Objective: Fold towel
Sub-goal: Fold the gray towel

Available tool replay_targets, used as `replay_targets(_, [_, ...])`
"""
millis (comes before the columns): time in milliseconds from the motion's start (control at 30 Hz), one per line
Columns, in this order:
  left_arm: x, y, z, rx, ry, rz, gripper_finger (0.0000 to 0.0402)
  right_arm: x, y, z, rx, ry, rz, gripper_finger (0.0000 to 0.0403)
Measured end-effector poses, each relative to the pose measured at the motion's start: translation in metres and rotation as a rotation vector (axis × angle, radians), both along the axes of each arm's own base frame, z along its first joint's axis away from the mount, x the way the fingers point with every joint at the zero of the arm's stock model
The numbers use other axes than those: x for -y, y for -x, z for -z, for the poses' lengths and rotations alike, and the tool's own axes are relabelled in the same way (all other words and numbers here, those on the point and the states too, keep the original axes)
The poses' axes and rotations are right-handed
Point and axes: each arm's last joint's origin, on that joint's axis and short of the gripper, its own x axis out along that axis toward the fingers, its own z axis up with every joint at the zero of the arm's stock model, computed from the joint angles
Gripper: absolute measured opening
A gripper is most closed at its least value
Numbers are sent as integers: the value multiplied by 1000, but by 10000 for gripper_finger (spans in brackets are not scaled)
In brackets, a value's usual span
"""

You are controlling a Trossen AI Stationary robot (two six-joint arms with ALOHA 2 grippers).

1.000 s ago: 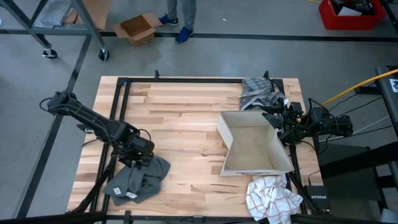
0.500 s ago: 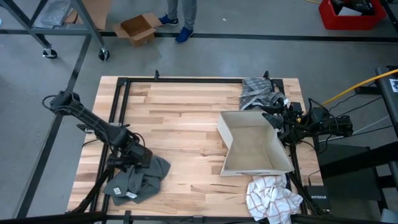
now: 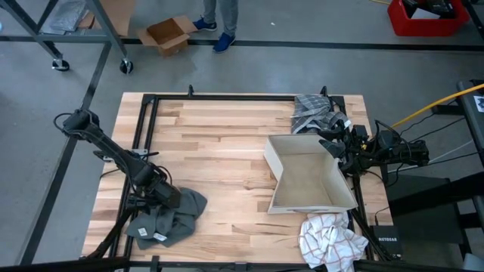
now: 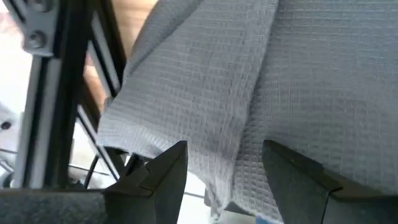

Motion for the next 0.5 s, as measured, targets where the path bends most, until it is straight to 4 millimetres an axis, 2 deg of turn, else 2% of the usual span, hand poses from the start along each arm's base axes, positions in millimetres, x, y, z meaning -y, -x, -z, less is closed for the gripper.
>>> replay_targets(233, [9,-14,24,47,20,39,196,0,0,0,-2,1,0,161])
replay_targets(300, [11,-16,27,56,18,66,185,0,0,0,-1,0,0,161])
replay_targets(400, [11,-16,28,74,19,106,145,0,0,0,-1,0,0,161])
replay_targets(500, [11,-16,27,94,25,131,85,0,0,0,-1,0,0,161])
